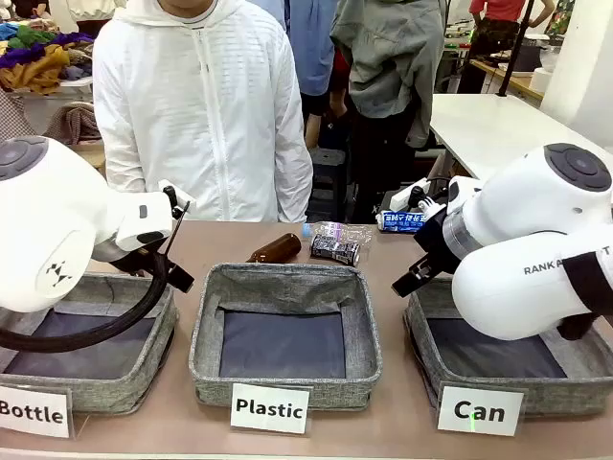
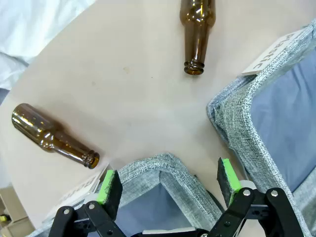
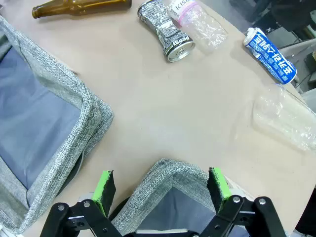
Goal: Sort the can waste into the basket.
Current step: Pick up the can waste from the table and place it in the right Fabric basket.
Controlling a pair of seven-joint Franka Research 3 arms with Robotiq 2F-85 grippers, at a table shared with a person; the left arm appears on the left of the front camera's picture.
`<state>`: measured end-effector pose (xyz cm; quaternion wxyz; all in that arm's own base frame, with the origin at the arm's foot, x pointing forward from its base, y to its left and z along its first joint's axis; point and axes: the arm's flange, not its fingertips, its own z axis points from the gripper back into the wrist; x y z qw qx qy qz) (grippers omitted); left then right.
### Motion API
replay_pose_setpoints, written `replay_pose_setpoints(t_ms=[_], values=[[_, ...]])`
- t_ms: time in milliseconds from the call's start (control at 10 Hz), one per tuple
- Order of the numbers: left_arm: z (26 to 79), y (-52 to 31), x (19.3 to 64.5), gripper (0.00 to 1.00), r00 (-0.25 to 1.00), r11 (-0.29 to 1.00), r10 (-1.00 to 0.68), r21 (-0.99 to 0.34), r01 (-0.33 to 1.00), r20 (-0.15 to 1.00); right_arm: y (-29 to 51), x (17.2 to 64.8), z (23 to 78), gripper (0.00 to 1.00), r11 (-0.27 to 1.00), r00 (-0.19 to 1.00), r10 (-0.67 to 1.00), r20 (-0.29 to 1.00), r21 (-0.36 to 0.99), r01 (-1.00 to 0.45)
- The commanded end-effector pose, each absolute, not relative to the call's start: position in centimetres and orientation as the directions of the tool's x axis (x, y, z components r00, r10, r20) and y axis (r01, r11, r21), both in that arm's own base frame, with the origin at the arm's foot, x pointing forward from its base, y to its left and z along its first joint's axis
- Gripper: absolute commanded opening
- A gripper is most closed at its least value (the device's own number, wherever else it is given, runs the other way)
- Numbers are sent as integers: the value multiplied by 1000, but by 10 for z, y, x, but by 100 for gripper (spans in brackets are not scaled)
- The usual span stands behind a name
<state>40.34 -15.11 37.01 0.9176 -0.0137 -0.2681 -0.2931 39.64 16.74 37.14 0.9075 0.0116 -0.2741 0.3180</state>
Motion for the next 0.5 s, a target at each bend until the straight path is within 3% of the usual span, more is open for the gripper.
replay_pose_setpoints(t_ms=[0, 400], values=[[370, -151, 403, 100, 684, 828, -531, 132, 545, 500, 167, 396, 371, 100, 797, 647, 571, 505, -153, -584], [370, -151, 403, 100, 684, 828, -531, 132, 545, 500, 167, 396, 371, 100, 797, 647, 571, 505, -153, -584]])
